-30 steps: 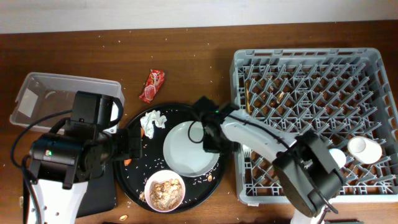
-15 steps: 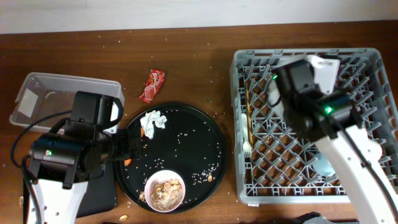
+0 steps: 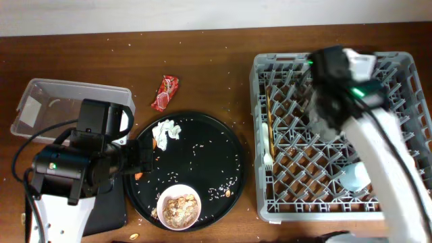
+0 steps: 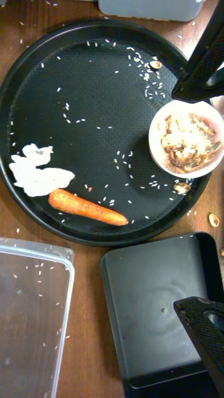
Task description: Sort waste into correct bins and load items into the dishwasher rack
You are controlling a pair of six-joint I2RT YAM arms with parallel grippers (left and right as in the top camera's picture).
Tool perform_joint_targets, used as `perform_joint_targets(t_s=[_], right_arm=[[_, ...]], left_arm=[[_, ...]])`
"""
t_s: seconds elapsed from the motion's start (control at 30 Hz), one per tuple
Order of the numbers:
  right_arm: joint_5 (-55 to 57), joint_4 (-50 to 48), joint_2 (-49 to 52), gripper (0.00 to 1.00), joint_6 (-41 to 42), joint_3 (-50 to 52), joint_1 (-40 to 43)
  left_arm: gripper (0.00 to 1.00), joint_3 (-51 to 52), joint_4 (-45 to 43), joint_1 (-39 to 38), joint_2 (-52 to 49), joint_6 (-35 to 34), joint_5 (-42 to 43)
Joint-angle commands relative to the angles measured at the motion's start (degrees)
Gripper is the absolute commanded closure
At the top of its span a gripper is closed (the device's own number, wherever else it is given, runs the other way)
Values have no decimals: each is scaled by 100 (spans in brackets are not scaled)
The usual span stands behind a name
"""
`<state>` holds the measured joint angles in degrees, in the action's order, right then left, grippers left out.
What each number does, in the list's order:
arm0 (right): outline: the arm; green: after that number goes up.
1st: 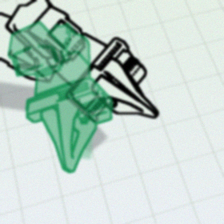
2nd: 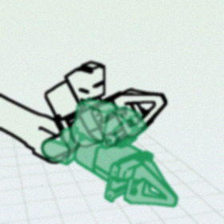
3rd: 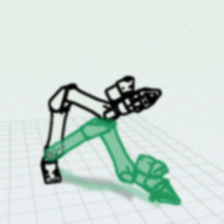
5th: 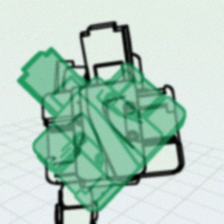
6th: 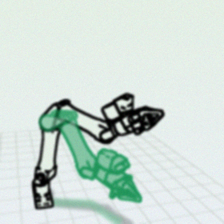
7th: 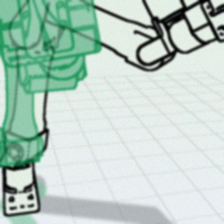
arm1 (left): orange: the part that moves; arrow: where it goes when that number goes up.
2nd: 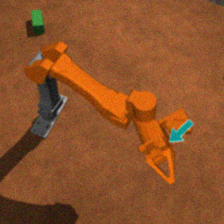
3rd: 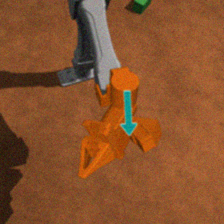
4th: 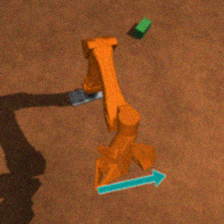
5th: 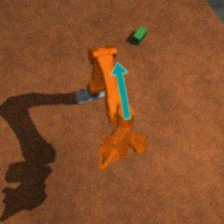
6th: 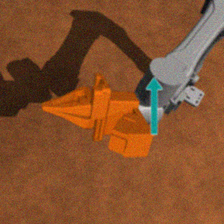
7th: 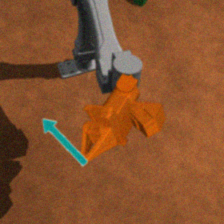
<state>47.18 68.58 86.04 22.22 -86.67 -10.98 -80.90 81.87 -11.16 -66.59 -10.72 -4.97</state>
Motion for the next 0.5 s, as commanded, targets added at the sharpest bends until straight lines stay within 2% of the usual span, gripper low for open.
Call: perform_joint_targets(t_s=[0.0, 0.03, 0.07, 0.1, 0.17, 0.23, 0.3, 0.33, 0.37, 0.4, 0.47], right_arm=[[-2317, 426, -2094, 31, 48, -402, -26], [-3244, 772, -2933, 23, 50, -398, -26], [-3661, 1139, -3453, 20, 52, -398, -26], [-3711, 1432, -3797, 1, 50, -398, -26], [-3713, 1523, -4308, 1, 52, -398, -26], [-3711, 1526, -4391, 2, 52, -398, -26], [-3711, 1526, -4389, 1, 52, -398, -26], [-3711, 1526, -4389, 1, 52, -398, -26], [-3711, 1526, -4391, 1, 50, -398, -26], [-3711, 1526, -4391, 1, 52, -398, -26], [-3711, 1526, -4389, 1, 52, -398, -26]], left_arm=[[1, -42, 9, 31, 35, -11, -46], [1, -42, 7, 31, 35, -11, -44], [1, -42, -11, 31, 35, 44, -133], [1, -42, -42, 31, 35, 55, -299], [1, -42, 116, 31, 35, 55, -302], [1, -42, 101, 31, 35, 48, -254], [1, -42, -219, 31, 35, 50, 745], [1, -39, -678, 31, 26, 55, 1032], [2, -39, -1071, 7, -105, 57, 957], [8, -39, -1285, 2, -400, 79, 946], [28, -39, -1504, -63, -1419, 162, 555]])
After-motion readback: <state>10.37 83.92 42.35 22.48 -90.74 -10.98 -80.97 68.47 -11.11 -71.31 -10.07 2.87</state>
